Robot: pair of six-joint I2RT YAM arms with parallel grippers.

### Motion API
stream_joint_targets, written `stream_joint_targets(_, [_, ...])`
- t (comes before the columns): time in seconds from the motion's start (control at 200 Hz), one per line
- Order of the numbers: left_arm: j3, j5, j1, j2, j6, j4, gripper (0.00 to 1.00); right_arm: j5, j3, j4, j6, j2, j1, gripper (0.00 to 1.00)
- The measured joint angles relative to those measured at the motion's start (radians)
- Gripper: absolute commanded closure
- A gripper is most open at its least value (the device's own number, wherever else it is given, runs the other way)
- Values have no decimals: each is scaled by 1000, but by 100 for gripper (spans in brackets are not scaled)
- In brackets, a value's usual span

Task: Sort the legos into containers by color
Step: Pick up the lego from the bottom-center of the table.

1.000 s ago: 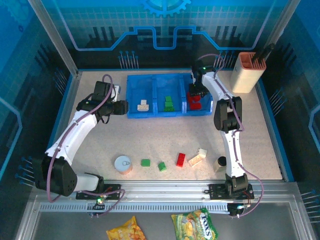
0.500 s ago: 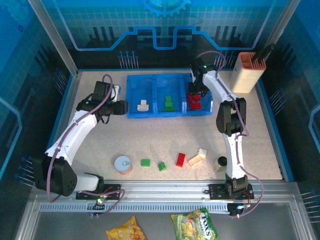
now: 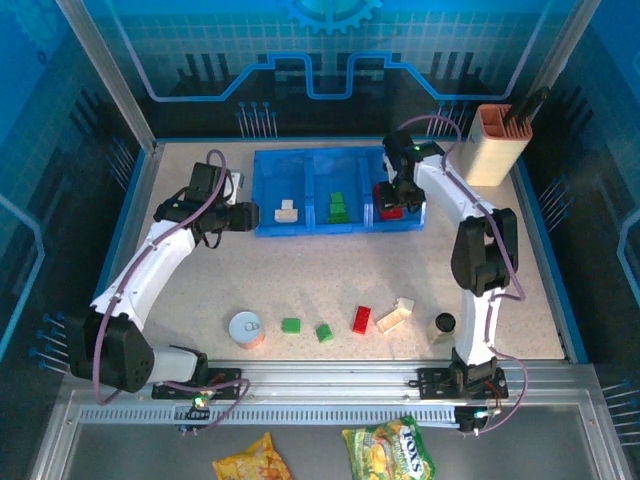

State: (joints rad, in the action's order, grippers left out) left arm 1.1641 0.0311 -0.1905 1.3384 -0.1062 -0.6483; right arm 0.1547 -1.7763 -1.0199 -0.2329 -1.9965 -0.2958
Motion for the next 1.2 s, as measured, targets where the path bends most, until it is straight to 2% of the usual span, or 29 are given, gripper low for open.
stream_joint_targets(0.345, [27, -14, -97, 9, -53, -57, 40, -29, 274, 52, -45, 203, -39, 53])
stream_joint_targets(0.655, [-10, -22, -183, 11, -143, -63, 41, -28, 484, 69, -84, 333, -152, 51])
stream_joint_targets(0.88, [-72, -22, -248, 20, -192, -62, 42, -32, 620, 79, -146, 410, -236, 45])
stream_joint_targets(1.051, [-113, -22, -251, 1, -207, -45, 41, -33, 723, 88, -250, 476, -290, 41])
stream_joint_targets(1.201, [-115, -16, -251, -35, -198, -42, 41, -43, 808, 106, -430, 558, -313, 42])
